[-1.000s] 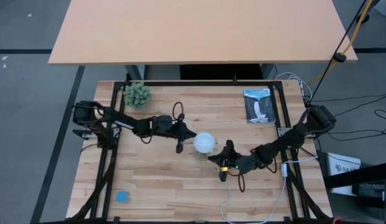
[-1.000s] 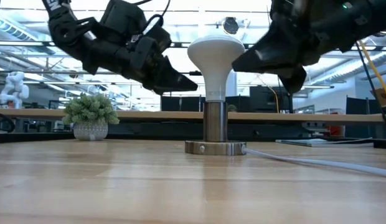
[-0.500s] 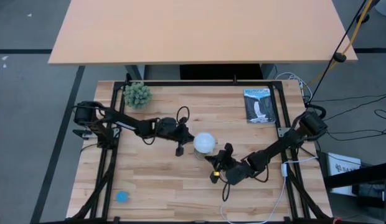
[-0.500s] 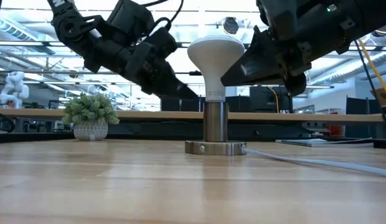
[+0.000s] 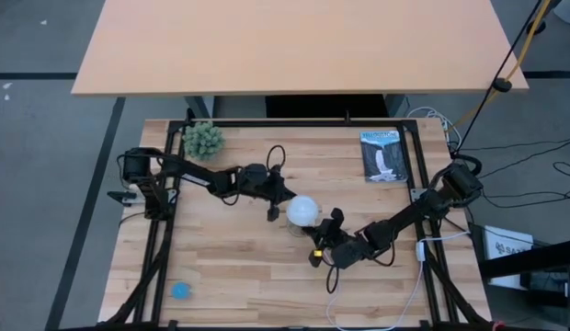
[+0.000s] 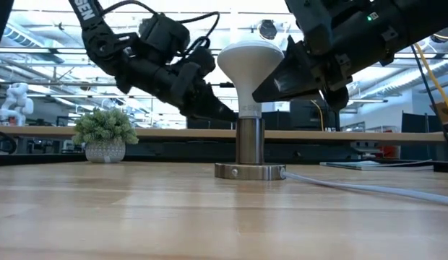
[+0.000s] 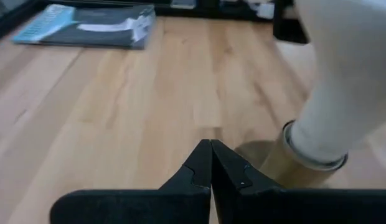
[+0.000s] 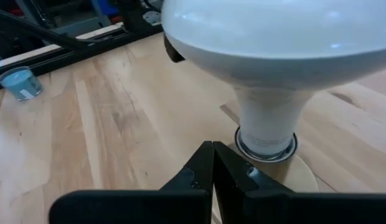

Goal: Screw lightbulb
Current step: Remove the white lightbulb from the desk lamp

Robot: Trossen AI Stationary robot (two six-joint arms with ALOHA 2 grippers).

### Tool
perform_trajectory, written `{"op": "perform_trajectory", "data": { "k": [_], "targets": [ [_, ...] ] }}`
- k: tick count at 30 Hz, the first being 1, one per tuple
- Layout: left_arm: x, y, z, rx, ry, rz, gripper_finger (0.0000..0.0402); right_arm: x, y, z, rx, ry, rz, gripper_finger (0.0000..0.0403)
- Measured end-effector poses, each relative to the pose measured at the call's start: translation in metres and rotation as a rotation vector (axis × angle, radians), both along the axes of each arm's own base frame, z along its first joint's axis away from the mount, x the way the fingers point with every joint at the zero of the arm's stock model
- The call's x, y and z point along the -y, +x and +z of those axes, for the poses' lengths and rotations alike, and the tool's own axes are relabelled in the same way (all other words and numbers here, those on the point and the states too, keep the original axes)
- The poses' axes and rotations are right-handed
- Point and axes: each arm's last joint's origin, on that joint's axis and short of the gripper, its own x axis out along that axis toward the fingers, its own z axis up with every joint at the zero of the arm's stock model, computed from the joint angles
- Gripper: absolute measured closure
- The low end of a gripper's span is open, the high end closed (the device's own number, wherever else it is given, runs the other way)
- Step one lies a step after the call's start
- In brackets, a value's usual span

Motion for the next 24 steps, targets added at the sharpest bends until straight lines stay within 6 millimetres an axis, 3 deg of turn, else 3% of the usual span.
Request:
{"op": "perform_trajectory", "data": {
  "k": [24],
  "targets": [
    [0.031,0.006,0.002,0.005,0.022,-0.118,0.0401,0.013,0.003,-0.003,-0.040,-0.036,-0.037,0.0403]
  ]
}}
